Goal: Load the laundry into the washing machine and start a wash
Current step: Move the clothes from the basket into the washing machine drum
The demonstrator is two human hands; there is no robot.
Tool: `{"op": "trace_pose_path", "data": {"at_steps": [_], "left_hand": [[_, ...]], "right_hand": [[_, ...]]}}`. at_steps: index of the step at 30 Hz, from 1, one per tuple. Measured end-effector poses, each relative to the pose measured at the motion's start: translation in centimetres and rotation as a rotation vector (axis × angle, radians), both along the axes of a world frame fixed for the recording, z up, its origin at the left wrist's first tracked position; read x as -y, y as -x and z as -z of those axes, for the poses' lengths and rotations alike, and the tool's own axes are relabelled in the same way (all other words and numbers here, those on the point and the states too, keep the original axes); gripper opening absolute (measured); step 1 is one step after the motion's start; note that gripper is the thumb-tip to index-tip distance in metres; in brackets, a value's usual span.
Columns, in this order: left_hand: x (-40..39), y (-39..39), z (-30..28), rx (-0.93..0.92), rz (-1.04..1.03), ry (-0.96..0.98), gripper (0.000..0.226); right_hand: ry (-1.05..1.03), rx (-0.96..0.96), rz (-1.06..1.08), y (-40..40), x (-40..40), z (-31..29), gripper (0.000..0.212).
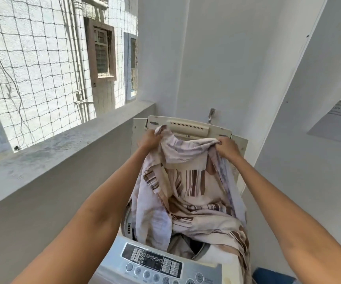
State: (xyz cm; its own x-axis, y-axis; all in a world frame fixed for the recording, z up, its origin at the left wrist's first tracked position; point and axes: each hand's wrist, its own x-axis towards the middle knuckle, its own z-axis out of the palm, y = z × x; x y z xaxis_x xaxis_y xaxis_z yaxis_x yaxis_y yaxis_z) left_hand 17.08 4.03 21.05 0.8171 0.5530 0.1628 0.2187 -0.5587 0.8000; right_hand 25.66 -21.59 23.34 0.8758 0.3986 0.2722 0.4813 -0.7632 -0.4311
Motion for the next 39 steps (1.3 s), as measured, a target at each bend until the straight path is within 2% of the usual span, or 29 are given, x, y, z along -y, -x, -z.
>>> {"op": "trace_pose_path", "data": {"at_steps": [1,3,5,8,10,12,14,15,16,18,21,22,23,25,28,30,32,34,36,39], "left_hand": [[-0.2,0.1,0.5,-0.036,0.008,-0.004,0.040],[0.0,0.3,0.5,0.021,-0.009,0.012,0.039],[0.6,0.2,-0.2,0.199,-0.018,0.069,0.036],[2.5,0.0,-2.6,0.461,0.133,0.292,0.033],[3.7,-0.2,-4.3,0.567,0.273,0.478,0.043],[4.6,-0.6,-5.4,0.545,0.361,0.481,0.049],[5.3,-1.2,-5.4,0.517,0.371,0.387,0.025],[5.6,-1.4,-5.2,0.534,0.337,0.356,0.013],[5.8,-1.6,-4.9,0.560,0.280,0.342,0.012],[5.9,-1.7,-4.7,0.604,0.141,0.338,0.021],[5.3,-1.6,-5.3,0.663,0.004,0.312,0.023],[5.1,-1.5,-5.7,0.668,0.006,0.327,0.020],[5.0,-1.5,-6.0,0.674,0.016,0.345,0.017],[4.7,-1.4,-6.3,0.678,0.022,0.388,0.017],[4.3,-1.0,-5.5,0.661,-0.009,0.406,0.021],[3.1,-0.8,-4.2,0.495,-0.074,0.251,0.033],[1.7,-0.6,-2.7,0.161,-0.127,0.051,0.039],[1.2,-0.4,-1.5,-0.038,-0.081,0.003,0.049],[1.9,-0.4,-1.3,0.044,0.009,-0.024,0.059],[4.6,-1.0,-2.5,0.255,0.196,-0.077,0.054]], "right_hand": [[-0.104,0.054,0.023,0.0,-0.3,-2.0,0.021],[-0.272,0.148,0.046,0.3,-1.4,-6.0,0.021],[-0.413,0.214,0.007,1.0,-3.2,-9.7,0.022],[-0.546,0.268,-0.095,2.6,-6.3,-14.1,0.023],[-0.540,0.247,-0.128,3.1,-7.8,-15.3,0.022],[-0.514,0.200,-0.152,3.0,-8.4,-14.7,0.020],[-0.496,0.136,-0.177,2.8,-8.5,-13.1,0.022],[-0.485,0.111,-0.191,2.7,-8.3,-12.1,0.023],[-0.479,0.090,-0.205,2.5,-8.0,-11.0,0.023],[-0.440,0.062,-0.206,1.9,-6.9,-9.0,0.020],[-0.225,0.022,-0.207,1.0,-4.5,-5.4,0.016],[-0.135,-0.013,-0.221,0.8,-3.9,-4.0,0.008],[-0.049,-0.047,-0.225,0.7,-3.3,-2.5,0.013],[0.090,-0.082,-0.191,0.4,-2.2,0.3,0.035],[0.101,-0.134,-0.131,-0.1,-0.3,2.8,0.043],[0.078,-0.131,-0.105,-0.3,0.4,2.1,0.043],[0.032,-0.055,-0.057,-0.9,0.5,-0.1,0.042],[-0.010,0.014,-0.034,-1.2,0.2,-2.7,0.039],[-0.028,0.032,-0.051,-1.3,-0.4,-4.6,0.034],[-0.027,0.026,-0.116,-0.7,-1.8,-5.5,0.025]]}}
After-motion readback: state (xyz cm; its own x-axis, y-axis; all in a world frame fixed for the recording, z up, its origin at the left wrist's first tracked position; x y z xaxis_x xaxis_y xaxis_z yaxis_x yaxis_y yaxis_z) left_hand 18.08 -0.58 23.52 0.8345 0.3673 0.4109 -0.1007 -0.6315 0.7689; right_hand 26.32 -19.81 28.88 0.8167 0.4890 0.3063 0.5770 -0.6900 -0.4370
